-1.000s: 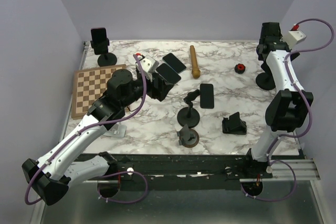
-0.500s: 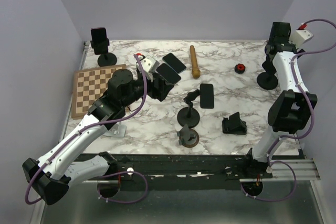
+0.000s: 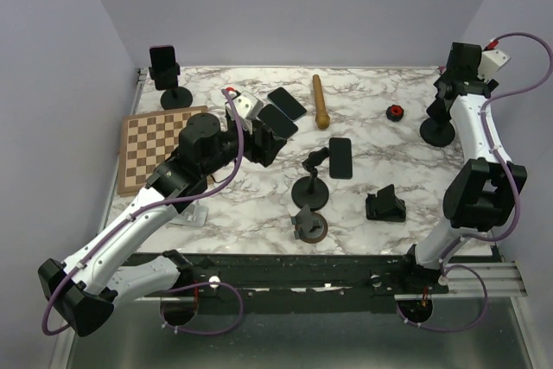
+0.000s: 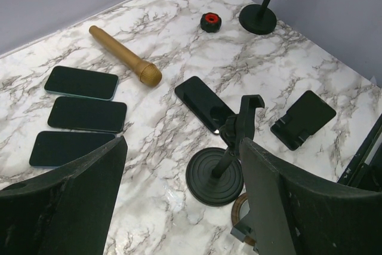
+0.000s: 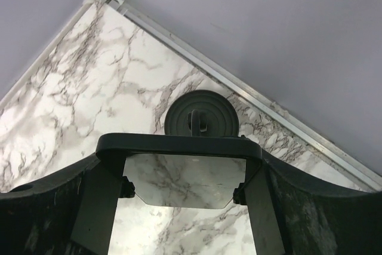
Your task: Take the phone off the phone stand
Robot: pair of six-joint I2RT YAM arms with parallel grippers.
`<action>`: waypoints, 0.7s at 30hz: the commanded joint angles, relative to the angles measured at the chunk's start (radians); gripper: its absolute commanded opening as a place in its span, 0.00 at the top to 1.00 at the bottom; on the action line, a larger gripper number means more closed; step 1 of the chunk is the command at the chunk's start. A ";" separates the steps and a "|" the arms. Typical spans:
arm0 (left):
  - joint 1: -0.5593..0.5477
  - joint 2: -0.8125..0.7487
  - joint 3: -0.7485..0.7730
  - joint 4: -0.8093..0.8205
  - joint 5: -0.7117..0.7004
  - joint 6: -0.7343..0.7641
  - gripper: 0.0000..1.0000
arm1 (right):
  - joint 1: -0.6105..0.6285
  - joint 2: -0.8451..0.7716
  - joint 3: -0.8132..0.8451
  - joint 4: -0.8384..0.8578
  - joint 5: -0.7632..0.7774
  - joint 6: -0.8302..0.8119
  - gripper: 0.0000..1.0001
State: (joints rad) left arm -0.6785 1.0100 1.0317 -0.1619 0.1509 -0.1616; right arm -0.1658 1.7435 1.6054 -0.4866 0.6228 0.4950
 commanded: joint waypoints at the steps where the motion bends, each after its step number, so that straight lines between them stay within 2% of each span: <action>1: -0.006 0.007 0.004 0.015 0.021 -0.003 0.16 | -0.006 -0.086 -0.059 0.011 -0.117 -0.056 0.93; 3: -0.006 0.010 0.005 0.016 0.025 -0.004 0.16 | -0.006 -0.117 -0.085 0.017 -0.142 -0.066 0.99; 12: -0.006 0.022 0.008 0.010 0.038 -0.008 0.16 | 0.005 -0.224 -0.123 -0.025 -0.252 -0.115 0.99; 16: -0.006 0.024 0.011 0.009 0.048 -0.013 0.16 | 0.006 -0.286 -0.157 -0.049 -0.356 -0.137 0.99; 21: -0.006 0.021 0.010 0.009 0.049 -0.012 0.16 | 0.007 -0.397 -0.264 0.008 -0.488 -0.152 0.99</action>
State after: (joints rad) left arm -0.6785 1.0328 1.0317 -0.1600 0.1738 -0.1661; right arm -0.1631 1.4590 1.3895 -0.5484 0.2806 0.3672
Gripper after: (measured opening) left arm 0.842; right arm 0.790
